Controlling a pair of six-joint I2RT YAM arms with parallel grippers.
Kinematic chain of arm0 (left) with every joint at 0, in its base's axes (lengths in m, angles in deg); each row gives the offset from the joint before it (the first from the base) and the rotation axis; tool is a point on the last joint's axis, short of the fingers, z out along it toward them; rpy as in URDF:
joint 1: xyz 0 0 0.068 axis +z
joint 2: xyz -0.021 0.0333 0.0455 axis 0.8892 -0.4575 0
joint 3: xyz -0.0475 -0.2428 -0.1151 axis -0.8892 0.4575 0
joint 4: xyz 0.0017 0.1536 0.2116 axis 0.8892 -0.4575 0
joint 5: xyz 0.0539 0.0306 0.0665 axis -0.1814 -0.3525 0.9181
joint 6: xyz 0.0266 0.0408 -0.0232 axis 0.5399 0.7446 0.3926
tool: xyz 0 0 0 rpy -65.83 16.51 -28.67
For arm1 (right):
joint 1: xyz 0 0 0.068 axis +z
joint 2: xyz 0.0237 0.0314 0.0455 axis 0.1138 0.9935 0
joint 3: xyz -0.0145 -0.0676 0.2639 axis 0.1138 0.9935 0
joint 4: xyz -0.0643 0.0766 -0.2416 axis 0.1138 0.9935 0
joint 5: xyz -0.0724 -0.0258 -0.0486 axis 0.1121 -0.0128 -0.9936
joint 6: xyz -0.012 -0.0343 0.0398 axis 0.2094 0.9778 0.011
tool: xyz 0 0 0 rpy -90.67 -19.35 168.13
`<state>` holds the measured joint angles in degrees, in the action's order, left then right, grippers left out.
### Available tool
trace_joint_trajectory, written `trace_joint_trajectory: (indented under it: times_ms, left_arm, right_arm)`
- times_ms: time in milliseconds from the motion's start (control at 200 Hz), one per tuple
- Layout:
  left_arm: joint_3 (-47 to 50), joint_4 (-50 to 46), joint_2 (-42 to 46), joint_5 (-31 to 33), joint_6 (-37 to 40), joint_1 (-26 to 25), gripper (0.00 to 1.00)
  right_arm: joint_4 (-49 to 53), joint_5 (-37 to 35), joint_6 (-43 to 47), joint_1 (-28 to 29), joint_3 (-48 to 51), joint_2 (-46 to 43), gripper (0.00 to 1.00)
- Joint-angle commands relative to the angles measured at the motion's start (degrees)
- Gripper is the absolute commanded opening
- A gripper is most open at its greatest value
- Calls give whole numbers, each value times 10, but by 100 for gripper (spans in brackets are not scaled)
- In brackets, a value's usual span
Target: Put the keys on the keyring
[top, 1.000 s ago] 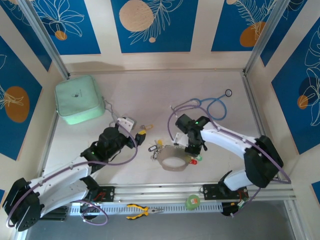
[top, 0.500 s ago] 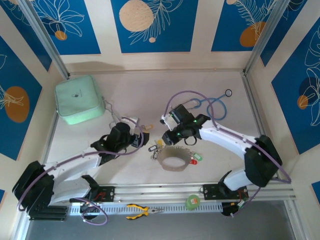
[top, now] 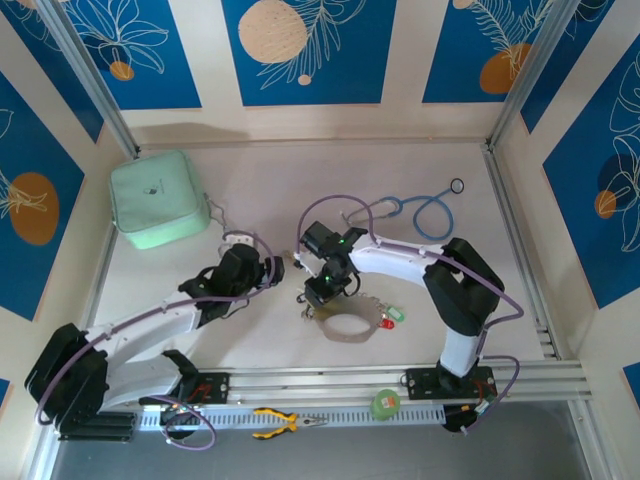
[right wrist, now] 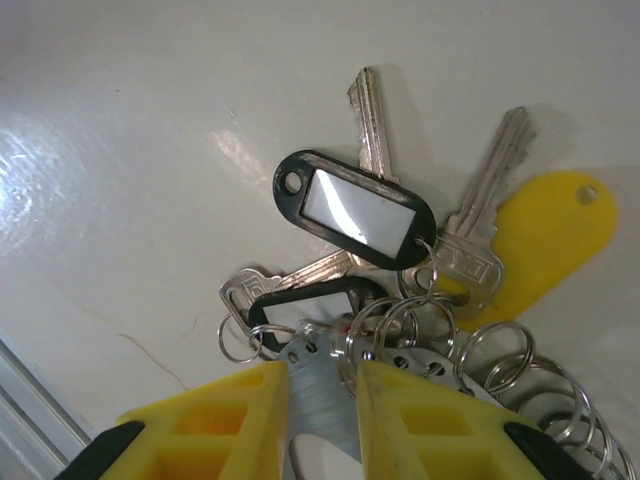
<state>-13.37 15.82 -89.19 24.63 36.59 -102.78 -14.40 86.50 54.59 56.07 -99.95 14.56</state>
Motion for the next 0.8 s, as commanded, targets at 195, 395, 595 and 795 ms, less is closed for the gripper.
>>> trace_joint_trajectory:
  times_ms: [195,395,595,795]
  left_arm:
    - [11,-30,24,23,-15,7,81]
    - [6,-30,28,31,1,8,81]
    - [-3,-31,29,33,26,13,81]
    - [-6,-32,37,33,46,18,81]
  right_arm:
    - [22,-12,-12,51,-34,34,4]
    - [-11,-12,-53,61,-56,43,0]
    - [-37,-5,-99,56,-97,69,8]
    - [-59,20,-111,15,-78,31,21]
